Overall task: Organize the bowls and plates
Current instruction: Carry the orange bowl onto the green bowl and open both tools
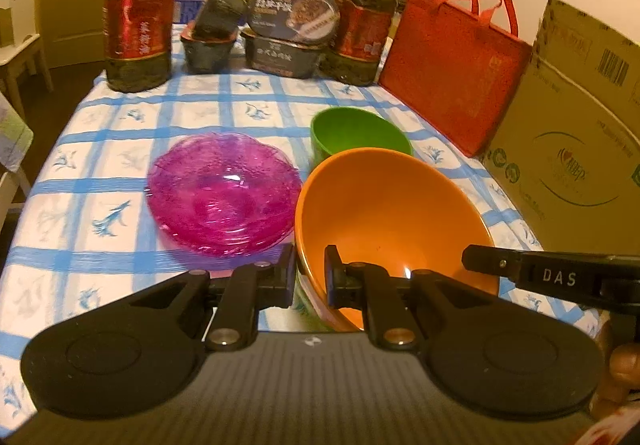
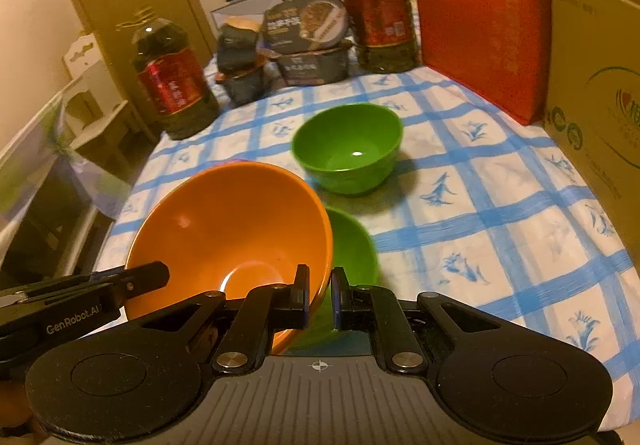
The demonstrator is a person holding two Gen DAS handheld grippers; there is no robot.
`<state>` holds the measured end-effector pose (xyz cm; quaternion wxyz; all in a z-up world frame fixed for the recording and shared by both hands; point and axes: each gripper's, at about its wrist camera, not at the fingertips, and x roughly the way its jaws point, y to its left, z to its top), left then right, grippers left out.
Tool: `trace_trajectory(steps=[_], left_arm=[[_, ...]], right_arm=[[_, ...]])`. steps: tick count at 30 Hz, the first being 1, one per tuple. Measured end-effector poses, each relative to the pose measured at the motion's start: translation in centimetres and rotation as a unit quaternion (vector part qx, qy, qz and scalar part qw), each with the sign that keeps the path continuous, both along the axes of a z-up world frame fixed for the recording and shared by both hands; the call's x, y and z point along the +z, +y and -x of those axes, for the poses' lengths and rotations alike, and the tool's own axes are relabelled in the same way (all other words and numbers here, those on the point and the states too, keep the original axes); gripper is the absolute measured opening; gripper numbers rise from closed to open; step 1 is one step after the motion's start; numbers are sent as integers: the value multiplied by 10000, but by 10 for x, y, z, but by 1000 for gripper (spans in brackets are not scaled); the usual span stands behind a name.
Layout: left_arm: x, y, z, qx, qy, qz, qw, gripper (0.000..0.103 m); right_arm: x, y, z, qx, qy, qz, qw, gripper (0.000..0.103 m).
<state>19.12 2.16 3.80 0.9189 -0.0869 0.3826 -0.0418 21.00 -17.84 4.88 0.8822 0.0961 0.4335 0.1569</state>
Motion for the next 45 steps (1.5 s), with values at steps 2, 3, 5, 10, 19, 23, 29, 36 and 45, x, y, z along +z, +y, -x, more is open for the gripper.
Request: trace_trajectory(steps=[2,3,5,10,19,23,29,36,45], left_arm=[[-6,-3,-8,-34,55,-8,10000,12],[-8,-4,-12,-56,79,-25,10000,12],[-14,-7,-19,-94,114,-83,9999,12],[-26,-12,-29,-137,184,-221,9995,12],[-39,-16,-36,-232,224,-451,9985,12],[-44,-17,-37,-234,223,-516,9981,12],[-52,-18,-37,-271,187,-535,9980,12],[-55,-17,-37,-242,161,-516,9982,12],[-52,-10,-28,-93,180,-232,9995,13]], right_arm=[[-5,-2,-7,-21,45,43,10000,11],[-9,-3,-10,-30,64,67,10000,11],[-14,-5,-15,-51,119,84,9999,11],[-28,-3,-23,-57,225,178,9996,11],[-42,4,-26,-66,214,386,9990,11],[-47,7,-24,-53,190,481,9986,11],[-51,10,-23,-62,99,616,9980,11],[-54,9,-25,-61,78,601,9981,12],[-50,-1,-21,-252,26,253,9994,14]])
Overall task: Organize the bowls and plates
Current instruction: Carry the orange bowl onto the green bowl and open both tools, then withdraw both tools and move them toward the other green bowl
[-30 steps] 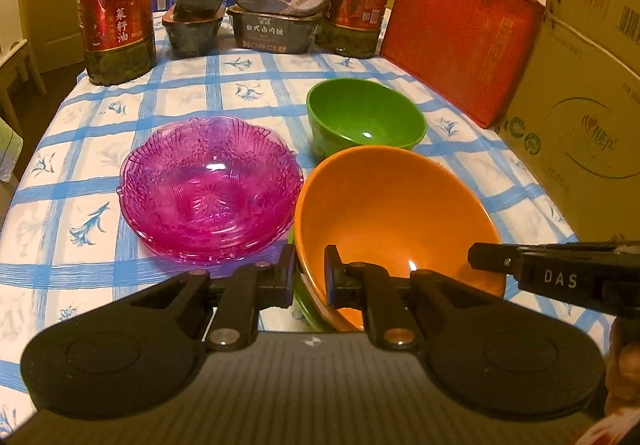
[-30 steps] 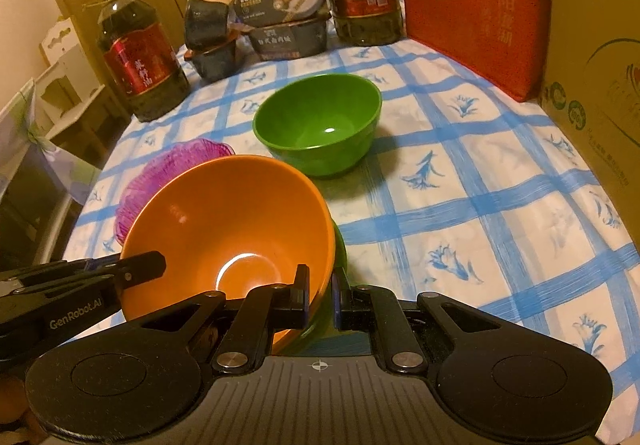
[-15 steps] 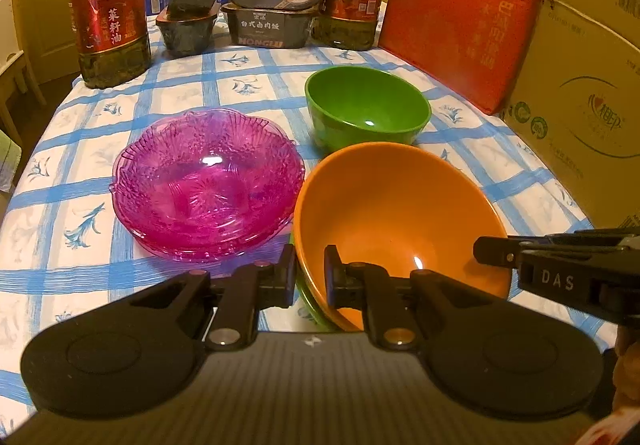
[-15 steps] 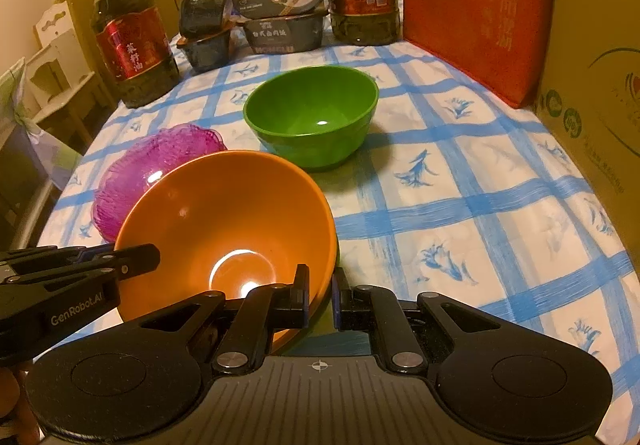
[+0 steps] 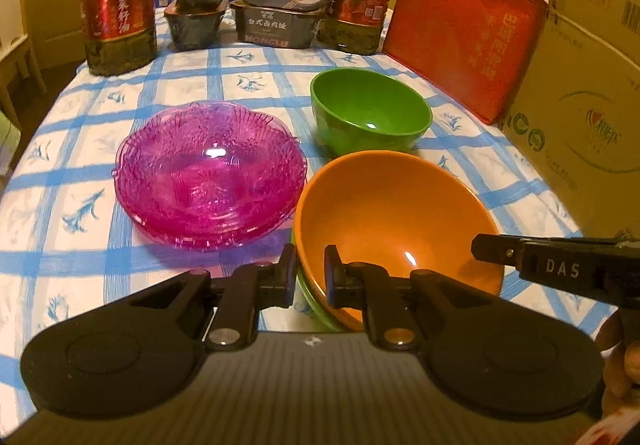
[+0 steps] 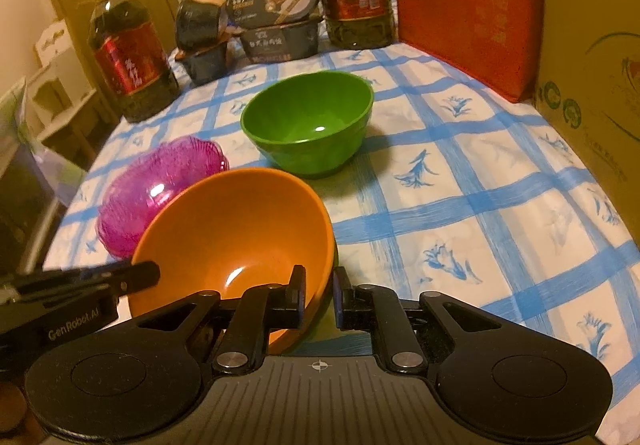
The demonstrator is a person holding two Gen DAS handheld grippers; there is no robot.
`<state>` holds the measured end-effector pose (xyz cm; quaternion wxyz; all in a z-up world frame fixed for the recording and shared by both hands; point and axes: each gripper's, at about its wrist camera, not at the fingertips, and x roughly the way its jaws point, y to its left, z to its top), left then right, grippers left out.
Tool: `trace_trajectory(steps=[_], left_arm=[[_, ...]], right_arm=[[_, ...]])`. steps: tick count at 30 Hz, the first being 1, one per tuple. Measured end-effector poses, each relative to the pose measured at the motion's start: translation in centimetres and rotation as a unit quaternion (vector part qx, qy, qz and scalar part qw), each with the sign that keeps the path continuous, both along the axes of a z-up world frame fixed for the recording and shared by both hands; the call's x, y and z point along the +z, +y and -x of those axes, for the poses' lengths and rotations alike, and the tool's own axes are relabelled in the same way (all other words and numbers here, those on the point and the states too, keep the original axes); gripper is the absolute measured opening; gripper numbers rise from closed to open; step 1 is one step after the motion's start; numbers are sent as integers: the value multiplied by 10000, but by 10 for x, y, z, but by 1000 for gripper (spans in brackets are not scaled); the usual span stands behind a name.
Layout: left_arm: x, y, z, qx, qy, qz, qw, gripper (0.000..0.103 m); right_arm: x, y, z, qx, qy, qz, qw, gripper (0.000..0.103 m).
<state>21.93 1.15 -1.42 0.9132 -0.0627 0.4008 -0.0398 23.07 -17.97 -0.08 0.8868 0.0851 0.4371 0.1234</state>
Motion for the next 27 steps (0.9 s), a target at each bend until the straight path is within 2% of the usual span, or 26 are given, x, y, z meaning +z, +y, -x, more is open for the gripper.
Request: trace_trajectory(steps=[7,10,12,15,19,27], left_arm=[[15,10,23,360,-127,367,9986,13],[22,12,37,447,-159,445,9979,16],[27,12,45,481,-151,438,9978,20],[32,10,59,511,-130,393,9978,24],[33,5,74,515,18,307,9982,36],[32,-1,100,561,159,248,9980,50]], right_arm=[[15,-13,16,-146,-78,-228,9996,23],[19,-19,27,-181,-113,-243,9995,33],[21,-24,35,-201,-107,-270,9994,44],[22,-29,46,-272,-83,-196,9994,55],[21,-34,61,-270,49,-126,9995,57],[21,-37,88,-106,167,-169,9997,57]])
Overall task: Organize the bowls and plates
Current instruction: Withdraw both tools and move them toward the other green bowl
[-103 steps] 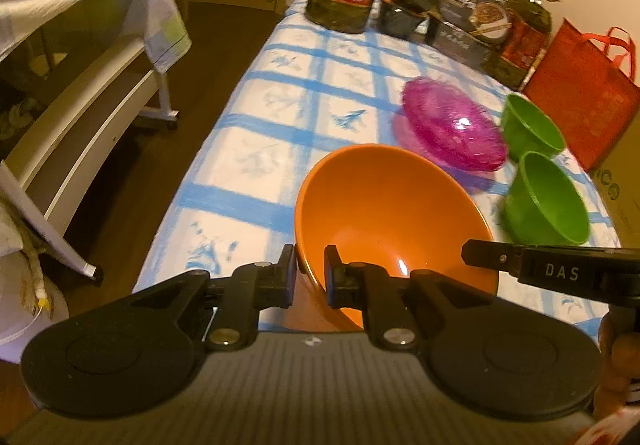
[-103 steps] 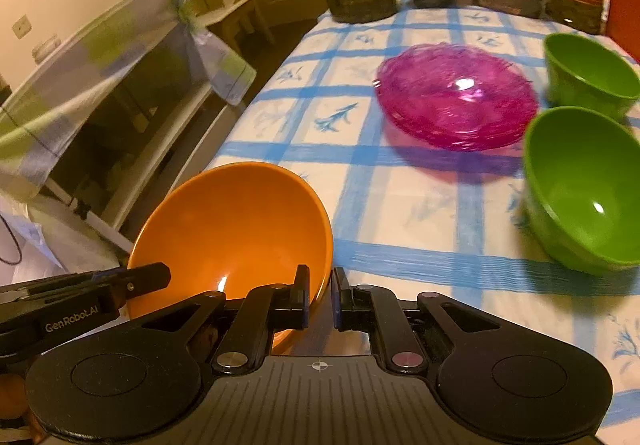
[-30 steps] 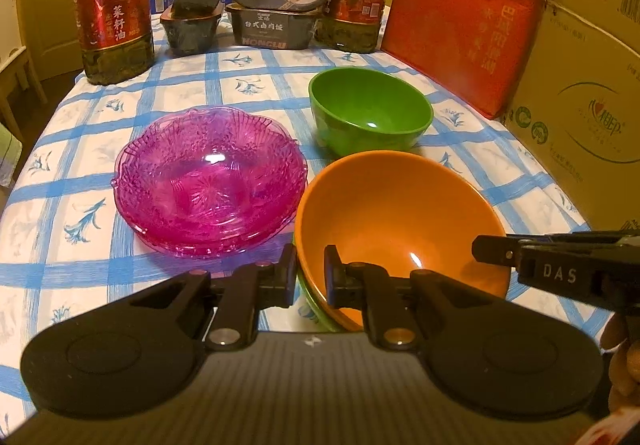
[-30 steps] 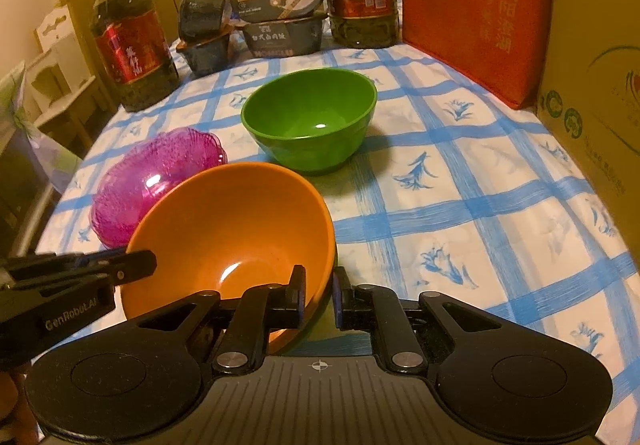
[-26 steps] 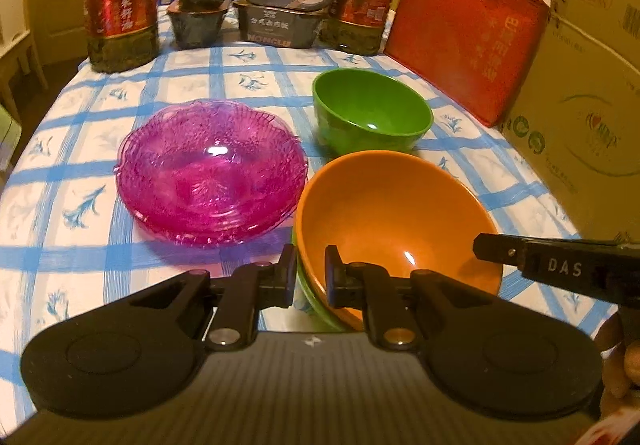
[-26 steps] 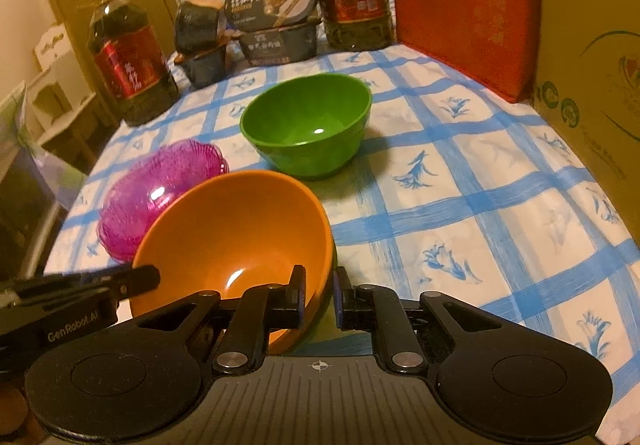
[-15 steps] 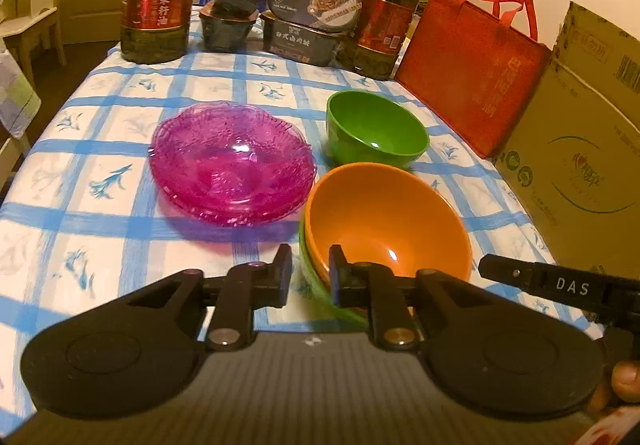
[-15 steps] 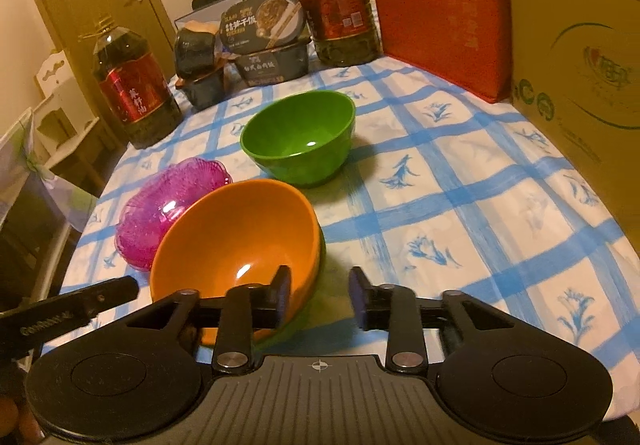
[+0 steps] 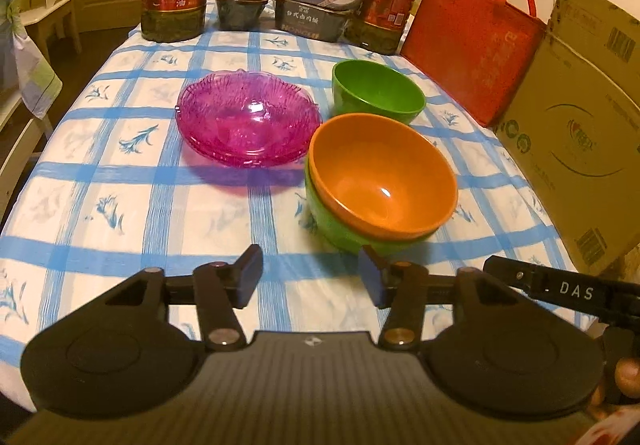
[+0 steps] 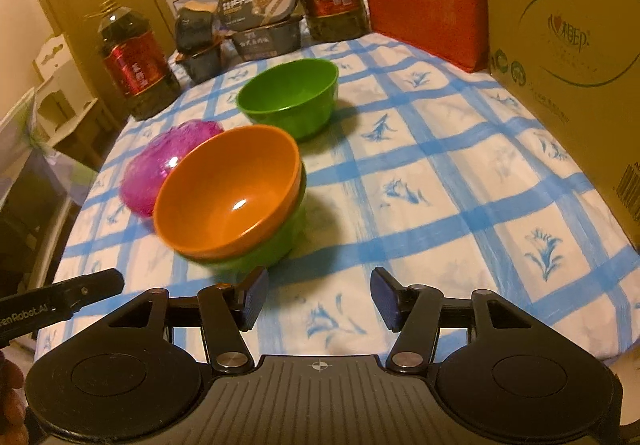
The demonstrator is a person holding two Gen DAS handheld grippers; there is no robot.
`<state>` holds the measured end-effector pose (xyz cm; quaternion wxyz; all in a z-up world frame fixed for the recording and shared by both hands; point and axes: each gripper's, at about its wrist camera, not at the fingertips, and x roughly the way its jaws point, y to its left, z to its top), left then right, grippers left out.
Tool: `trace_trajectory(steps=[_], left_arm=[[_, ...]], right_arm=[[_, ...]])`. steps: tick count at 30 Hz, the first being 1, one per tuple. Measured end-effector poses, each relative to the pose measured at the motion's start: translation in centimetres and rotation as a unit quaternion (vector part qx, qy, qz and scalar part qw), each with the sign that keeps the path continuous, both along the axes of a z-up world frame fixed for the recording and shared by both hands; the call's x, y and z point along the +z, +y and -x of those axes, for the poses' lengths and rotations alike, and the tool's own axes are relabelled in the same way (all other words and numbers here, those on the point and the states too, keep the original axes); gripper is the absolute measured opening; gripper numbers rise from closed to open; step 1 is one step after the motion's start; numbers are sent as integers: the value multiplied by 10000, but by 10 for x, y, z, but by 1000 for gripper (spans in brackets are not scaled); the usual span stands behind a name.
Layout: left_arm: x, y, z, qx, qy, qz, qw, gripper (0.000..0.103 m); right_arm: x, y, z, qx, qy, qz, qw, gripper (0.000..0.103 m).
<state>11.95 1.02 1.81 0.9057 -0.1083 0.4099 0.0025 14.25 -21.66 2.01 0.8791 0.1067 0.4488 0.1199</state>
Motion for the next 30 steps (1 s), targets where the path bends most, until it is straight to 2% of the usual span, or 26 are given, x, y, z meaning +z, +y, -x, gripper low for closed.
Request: trace_trajectory(steps=[13,30], left_arm=[[3,-10,21,-39,-7,-108,9999,51],[5,-15,26,-106,-20,-45,9999,51]], right_arm=[[7,5,17,209,-37,64,9998,57],[7,4,22,256,14,210,9995,57]])
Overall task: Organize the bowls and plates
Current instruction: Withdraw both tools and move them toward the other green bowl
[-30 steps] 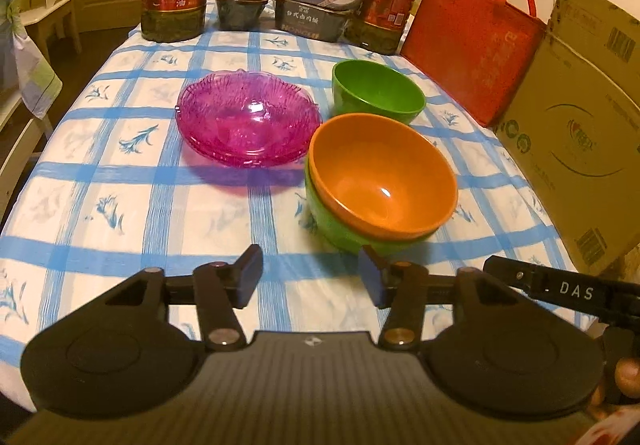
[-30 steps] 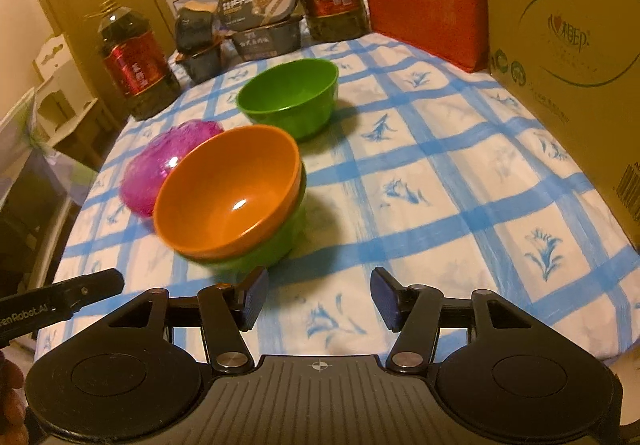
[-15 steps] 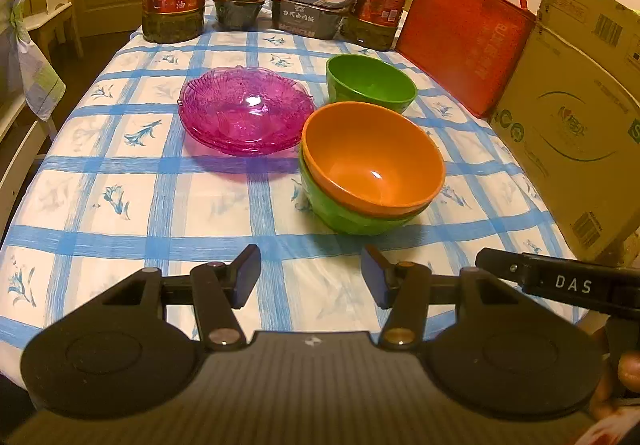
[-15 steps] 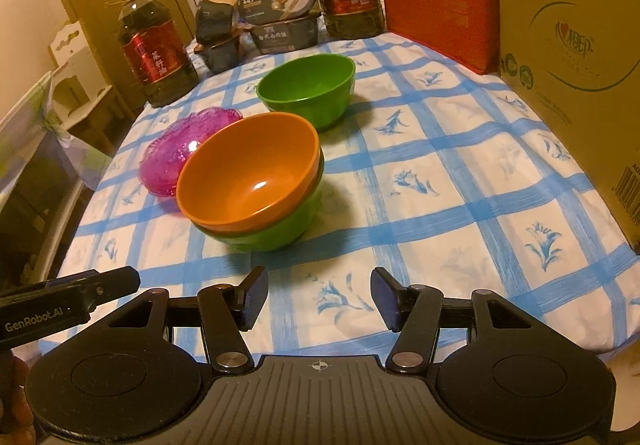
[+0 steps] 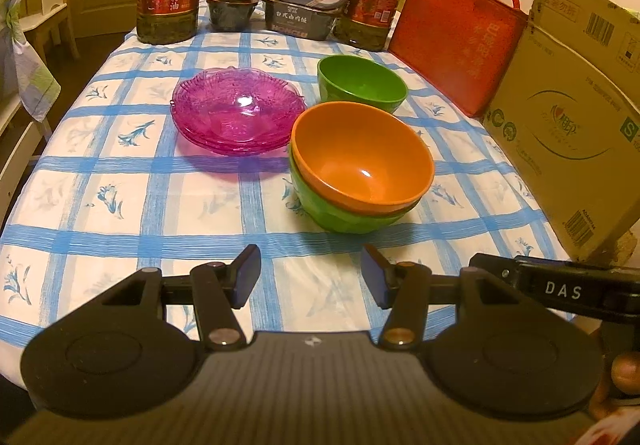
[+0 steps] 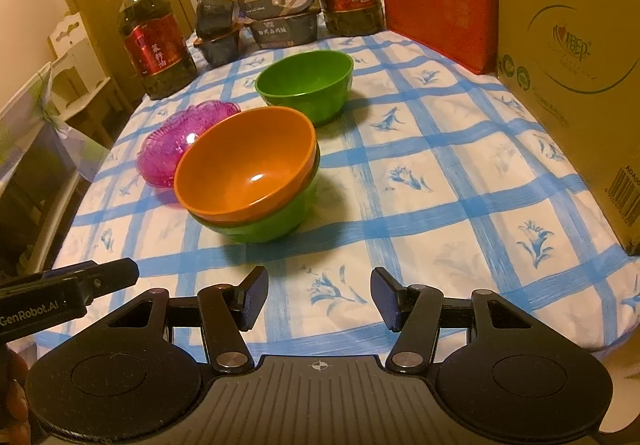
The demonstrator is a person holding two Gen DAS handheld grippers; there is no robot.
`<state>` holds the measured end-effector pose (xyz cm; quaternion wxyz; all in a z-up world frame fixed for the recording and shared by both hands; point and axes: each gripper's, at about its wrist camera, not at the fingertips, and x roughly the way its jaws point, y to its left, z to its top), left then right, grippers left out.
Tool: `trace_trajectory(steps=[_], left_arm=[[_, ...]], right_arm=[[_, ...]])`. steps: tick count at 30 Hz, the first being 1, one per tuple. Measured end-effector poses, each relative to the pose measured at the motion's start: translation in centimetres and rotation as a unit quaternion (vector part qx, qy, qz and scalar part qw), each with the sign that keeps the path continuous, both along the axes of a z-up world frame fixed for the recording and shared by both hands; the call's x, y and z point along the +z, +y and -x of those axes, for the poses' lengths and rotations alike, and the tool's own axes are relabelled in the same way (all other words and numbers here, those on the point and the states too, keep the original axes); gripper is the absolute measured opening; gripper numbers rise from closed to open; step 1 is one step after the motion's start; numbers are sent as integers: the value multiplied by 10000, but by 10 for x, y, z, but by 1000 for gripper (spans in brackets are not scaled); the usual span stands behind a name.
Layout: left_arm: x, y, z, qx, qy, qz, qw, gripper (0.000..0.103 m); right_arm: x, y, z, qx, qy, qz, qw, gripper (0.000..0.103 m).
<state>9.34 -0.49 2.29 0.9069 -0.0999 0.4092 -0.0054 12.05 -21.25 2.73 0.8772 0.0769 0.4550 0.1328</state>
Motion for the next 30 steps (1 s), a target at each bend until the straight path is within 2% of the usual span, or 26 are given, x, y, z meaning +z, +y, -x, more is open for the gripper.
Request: trace_trajectory(steps=[30], left_arm=[[-3,-5,-20,-190,82,142,9997,51]], right_arm=[[-9,-13,-17,-158,153,142,9997,57]])
